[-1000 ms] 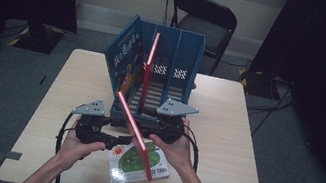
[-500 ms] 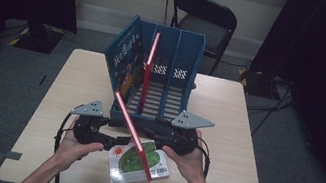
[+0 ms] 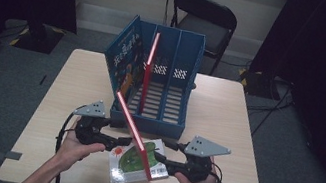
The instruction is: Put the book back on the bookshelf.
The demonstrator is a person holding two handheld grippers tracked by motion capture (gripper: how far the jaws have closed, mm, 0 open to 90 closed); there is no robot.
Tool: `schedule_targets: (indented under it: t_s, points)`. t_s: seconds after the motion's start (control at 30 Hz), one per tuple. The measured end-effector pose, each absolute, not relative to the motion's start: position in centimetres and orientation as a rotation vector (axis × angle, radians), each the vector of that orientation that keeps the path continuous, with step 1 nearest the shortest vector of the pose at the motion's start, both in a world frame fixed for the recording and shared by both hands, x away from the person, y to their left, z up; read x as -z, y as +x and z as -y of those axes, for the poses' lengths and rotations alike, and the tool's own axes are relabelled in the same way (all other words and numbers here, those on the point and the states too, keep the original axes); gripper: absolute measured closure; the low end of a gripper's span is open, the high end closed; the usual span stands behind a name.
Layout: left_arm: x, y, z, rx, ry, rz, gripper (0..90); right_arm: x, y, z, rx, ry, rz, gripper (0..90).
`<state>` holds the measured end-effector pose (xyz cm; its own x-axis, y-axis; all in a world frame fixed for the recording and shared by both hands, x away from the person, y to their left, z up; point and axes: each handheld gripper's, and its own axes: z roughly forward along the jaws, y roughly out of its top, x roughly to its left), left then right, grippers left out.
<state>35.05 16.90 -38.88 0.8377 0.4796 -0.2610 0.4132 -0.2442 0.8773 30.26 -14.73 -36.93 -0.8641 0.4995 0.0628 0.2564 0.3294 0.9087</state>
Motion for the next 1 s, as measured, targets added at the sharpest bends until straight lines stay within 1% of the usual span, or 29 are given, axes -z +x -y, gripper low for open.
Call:
schedule_targets:
  t_s: [0.23, 0.4, 0.53, 0.7, 0.77, 0.9, 1.0]
  points:
    - [39.0, 35.1, -16.9, -0.074, 1.876, -0.678, 28.5, 38.2, 28.8, 14.8, -1.535, 0.673, -2.411, 49.0]
    - [39.1, 35.3, -16.8, -0.076, 1.874, -0.691, 28.4, 38.5, 28.2, 14.2, -1.563, 0.622, -2.443, 45.0]
    - [39.3, 35.4, -16.8, -0.073, 1.882, -0.7, 28.9, 38.8, 28.4, 13.0, -1.549, 0.598, -2.464, 42.0]
    - [39.4, 35.4, -16.9, -0.077, 1.871, -0.716, 28.8, 38.8, 29.2, 11.4, -1.536, 0.595, -2.438, 42.4]
    - [39.5, 35.5, -16.9, -0.077, 1.871, -0.72, 28.8, 38.7, 29.6, 10.9, -1.529, 0.595, -2.433, 39.3]
    - [39.5, 35.5, -16.8, -0.083, 1.864, -0.732, 28.9, 38.8, 29.9, 9.8, -1.507, 0.578, -2.444, 42.4]
    - [39.5, 35.5, -16.8, -0.085, 1.871, -0.732, 29.0, 38.8, 30.2, 9.2, -1.489, 0.576, -2.436, 47.4]
